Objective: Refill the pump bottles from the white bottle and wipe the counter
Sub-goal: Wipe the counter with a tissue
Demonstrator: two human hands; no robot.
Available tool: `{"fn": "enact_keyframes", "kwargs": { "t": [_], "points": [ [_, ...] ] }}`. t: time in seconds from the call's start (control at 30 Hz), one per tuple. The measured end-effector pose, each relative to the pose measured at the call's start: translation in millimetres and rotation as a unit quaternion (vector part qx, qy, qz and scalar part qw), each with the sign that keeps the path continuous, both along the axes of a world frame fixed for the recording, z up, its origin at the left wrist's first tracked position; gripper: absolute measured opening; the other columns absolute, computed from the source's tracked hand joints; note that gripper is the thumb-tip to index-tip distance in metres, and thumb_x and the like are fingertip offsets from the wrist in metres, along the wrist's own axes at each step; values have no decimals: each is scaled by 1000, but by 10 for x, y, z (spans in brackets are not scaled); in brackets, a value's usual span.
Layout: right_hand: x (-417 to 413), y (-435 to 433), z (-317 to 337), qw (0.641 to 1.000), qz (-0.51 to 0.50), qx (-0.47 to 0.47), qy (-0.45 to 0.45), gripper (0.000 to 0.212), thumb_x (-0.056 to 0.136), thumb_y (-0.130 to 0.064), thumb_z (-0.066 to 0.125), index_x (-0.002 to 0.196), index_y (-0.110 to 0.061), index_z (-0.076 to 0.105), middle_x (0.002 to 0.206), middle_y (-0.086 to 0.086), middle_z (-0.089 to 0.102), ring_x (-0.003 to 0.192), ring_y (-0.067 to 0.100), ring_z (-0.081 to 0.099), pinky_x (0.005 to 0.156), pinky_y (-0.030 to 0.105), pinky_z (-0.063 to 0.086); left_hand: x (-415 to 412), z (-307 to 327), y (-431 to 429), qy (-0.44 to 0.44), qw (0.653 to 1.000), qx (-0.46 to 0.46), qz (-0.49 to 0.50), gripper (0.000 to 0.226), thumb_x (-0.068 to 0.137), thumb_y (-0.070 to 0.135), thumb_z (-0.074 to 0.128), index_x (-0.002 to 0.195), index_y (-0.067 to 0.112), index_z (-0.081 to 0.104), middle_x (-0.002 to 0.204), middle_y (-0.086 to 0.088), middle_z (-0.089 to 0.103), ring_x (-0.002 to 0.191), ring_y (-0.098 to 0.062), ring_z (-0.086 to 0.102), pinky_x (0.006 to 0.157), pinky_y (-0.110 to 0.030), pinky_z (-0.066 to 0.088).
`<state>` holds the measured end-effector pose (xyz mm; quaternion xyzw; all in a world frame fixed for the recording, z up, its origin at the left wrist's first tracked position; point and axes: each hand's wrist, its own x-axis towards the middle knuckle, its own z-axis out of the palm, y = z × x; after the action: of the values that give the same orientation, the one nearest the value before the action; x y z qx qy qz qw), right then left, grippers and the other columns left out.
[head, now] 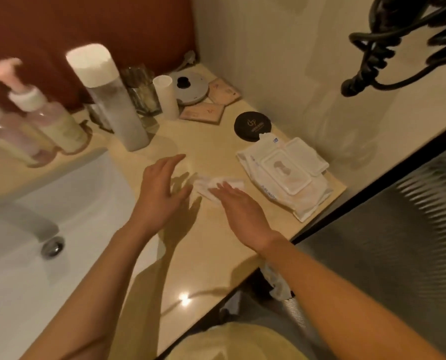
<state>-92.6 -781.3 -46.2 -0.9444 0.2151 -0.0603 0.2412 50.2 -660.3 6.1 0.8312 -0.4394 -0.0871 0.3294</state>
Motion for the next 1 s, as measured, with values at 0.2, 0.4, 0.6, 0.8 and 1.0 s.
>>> {"fn": "enact_keyframes", "kwargs": {
  "t": [0.2, 0.4, 0.6, 0.8, 1.0],
  "points": [
    [264, 600, -23, 994, 102, -22, -11, 66, 91, 11, 33, 148, -21, 26, 155, 2, 22, 142, 14, 20, 115, 28, 19, 46, -301, 764, 86, 988, 16, 129, 51, 96, 29, 52, 143, 17, 38, 146, -6, 40, 135, -26, 33, 106, -32, 23],
    [-252, 1123, -261, 980, 190, -52, 5, 77, 54, 4, 75, 124, -26, 60, 126, -6, 61, 115, 7, 57, 101, 20, 36, -88, -438, 969, 151, 981, 37, 113, 48, 98, 27, 46, 143, 13, 36, 148, -5, 38, 136, -21, 33, 103, -22, 20],
    [-1056, 952, -20, 997, 72, -27, -28, 76, 67, 1, 74, 132, -33, 52, 139, -11, 44, 119, 10, 54, 99, 25, 44, -120, -424, 980, 182, 982, 31, 49, 46, 99, 32, 43, 143, 18, 37, 147, 3, 39, 134, -12, 34, 102, -20, 22],
    [-1027, 547, 19, 994, -106, -2, 22, 54, 100, -5, 34, 145, -33, 23, 148, -15, 14, 138, 0, 8, 105, 8, 3, -206, -431, 1106, 223, 972, 71, 7, 51, 101, 38, 33, 148, 20, 28, 152, 2, 33, 138, -17, 31, 103, -21, 21],
    [-523, 1059, -42, 982, -182, -40, 22, 61, 98, -1, 34, 148, -31, 20, 155, -7, 18, 142, 9, 18, 108, 18, 19, -238, -448, 1433, 269, 951, 154, -23, 53, 101, 47, 23, 143, 20, 41, 148, 3, 40, 136, -14, 36, 103, -18, 20]
  ]
}}
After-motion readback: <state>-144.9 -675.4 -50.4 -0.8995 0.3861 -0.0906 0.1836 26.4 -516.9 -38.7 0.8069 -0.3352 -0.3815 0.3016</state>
